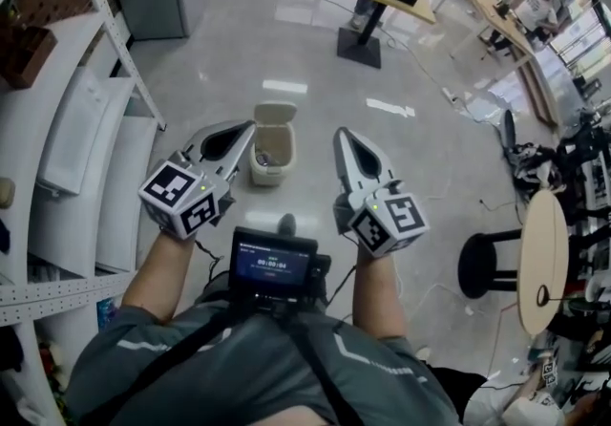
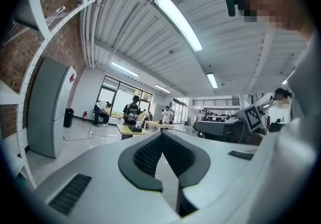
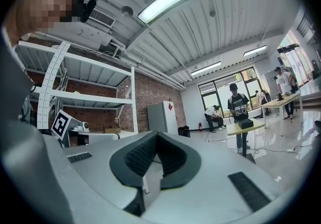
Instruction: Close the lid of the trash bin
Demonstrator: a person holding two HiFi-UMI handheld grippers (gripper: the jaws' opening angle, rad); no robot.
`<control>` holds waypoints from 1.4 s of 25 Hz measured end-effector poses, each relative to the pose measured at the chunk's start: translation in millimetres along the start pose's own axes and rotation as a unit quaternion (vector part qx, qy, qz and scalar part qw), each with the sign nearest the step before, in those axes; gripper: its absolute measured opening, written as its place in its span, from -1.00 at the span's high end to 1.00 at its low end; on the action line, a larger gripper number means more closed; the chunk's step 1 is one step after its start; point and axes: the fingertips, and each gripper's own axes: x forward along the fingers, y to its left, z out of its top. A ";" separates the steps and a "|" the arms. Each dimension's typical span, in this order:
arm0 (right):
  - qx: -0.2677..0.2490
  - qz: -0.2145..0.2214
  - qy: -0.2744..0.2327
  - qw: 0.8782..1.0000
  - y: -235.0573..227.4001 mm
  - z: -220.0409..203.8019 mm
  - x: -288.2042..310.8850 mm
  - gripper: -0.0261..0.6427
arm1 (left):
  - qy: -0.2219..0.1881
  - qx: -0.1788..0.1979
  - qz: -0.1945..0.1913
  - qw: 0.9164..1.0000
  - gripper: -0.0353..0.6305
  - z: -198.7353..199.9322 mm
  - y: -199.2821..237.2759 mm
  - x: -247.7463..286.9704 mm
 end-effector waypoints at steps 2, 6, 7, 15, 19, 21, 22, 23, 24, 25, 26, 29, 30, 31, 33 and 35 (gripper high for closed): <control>0.001 0.007 0.004 1.000 -13.8 -0.8 13.3 0.89 | 0.001 0.004 0.007 1.000 0.91 1.4 12.0 16.2; -0.010 0.013 0.007 1.000 -47.1 7.4 40.5 0.89 | 0.004 0.006 0.015 1.000 0.91 8.1 33.4 54.5; -0.011 0.014 0.004 1.000 -57.7 11.6 47.1 0.89 | 0.004 0.010 0.012 1.000 0.91 12.1 35.6 65.6; -0.011 0.043 -0.021 0.999 -135.8 40.4 84.6 0.89 | 0.006 0.039 0.030 0.999 0.91 34.6 50.2 145.1; -0.012 0.056 -0.018 0.998 -159.8 46.1 103.5 0.89 | 0.017 0.041 0.055 0.998 0.91 33.5 63.0 168.0; -0.004 0.060 -0.014 0.998 -169.2 44.6 113.4 0.89 | 0.023 0.039 0.066 0.997 0.91 33.6 69.8 176.7; 0.000 0.063 -0.013 0.998 -172.0 43.2 117.8 0.89 | 0.027 0.038 0.071 0.996 0.91 32.1 73.1 179.9; 0.001 0.067 -0.010 0.998 -173.7 41.9 122.3 0.89 | 0.031 0.039 0.074 0.996 0.91 29.5 77.2 182.6; 0.001 0.070 -0.008 0.997 -175.0 40.6 127.0 0.89 | 0.034 0.040 0.077 0.996 0.91 26.6 82.1 185.0; 0.002 0.071 -0.005 0.997 -176.6 38.5 131.9 0.89 | 0.037 0.038 0.079 0.995 0.91 23.9 87.6 187.1; 0.006 0.070 -0.003 0.998 -178.7 35.3 137.0 0.89 | 0.039 0.035 0.080 0.995 0.91 21.5 93.3 188.8; 0.016 0.067 0.003 0.998 -181.4 27.8 156.0 0.89 | 0.047 0.028 0.080 0.995 0.91 16.3 113.4 192.9; 0.015 0.067 0.006 0.998 -181.0 26.4 163.7 0.89 | 0.049 0.025 0.079 0.995 0.91 15.1 121.4 193.9; 0.014 0.067 0.009 0.998 -180.9 25.0 171.9 0.89 | 0.049 0.021 0.078 0.996 0.91 14.2 129.8 195.0; 0.011 0.062 0.014 0.998 -181.3 23.5 187.7 0.89 | 0.048 0.014 0.073 0.996 0.91 13.9 146.4 197.1; 0.007 0.055 0.019 0.998 -180.5 24.0 199.8 0.89 | 0.046 0.011 0.072 0.996 0.91 15.6 161.2 198.1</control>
